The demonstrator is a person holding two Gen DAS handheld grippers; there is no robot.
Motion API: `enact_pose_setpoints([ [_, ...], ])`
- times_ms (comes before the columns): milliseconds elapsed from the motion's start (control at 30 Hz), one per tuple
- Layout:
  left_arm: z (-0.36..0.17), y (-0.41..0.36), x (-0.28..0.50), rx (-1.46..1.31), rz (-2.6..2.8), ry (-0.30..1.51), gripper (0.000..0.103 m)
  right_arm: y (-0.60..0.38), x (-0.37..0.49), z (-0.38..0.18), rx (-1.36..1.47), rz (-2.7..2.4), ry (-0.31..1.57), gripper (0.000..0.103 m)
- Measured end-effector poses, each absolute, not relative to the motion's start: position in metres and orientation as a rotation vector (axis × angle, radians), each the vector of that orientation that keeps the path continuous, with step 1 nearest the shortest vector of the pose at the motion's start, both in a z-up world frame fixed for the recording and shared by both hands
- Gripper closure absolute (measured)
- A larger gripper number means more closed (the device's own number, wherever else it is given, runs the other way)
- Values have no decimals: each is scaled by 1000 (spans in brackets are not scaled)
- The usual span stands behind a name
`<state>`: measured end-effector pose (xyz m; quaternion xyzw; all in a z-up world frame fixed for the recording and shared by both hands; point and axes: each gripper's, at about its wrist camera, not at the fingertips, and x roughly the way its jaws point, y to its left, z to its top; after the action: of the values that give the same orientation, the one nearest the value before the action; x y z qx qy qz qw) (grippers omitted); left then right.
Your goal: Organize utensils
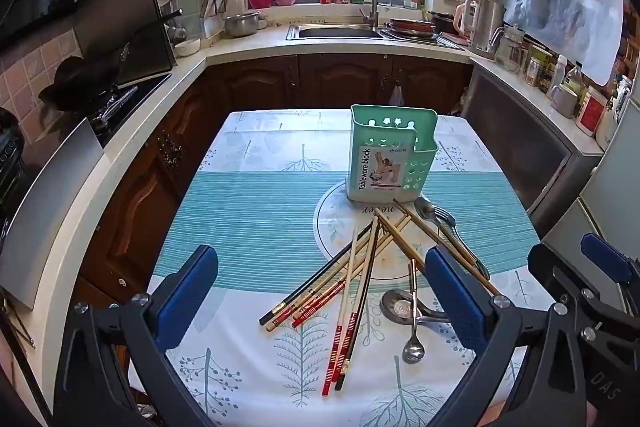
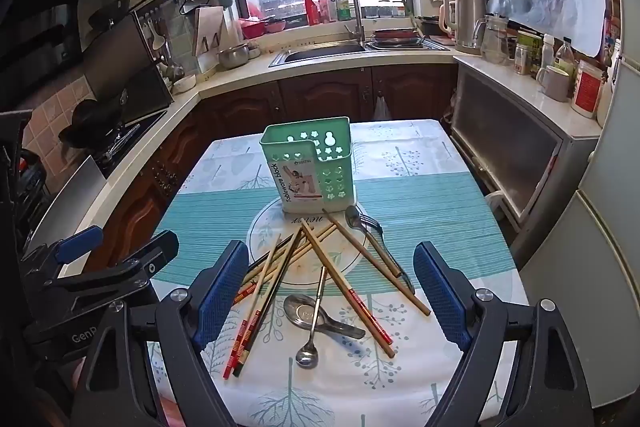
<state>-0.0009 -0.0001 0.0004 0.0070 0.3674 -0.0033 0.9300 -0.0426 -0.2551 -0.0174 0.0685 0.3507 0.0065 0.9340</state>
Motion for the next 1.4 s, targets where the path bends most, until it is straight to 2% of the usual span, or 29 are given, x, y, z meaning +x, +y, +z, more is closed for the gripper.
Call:
enact_pose_setpoints([
  [1400,-7,-13,-3,28,-31,789,1,-267,-47,-27,194,21,722,17],
])
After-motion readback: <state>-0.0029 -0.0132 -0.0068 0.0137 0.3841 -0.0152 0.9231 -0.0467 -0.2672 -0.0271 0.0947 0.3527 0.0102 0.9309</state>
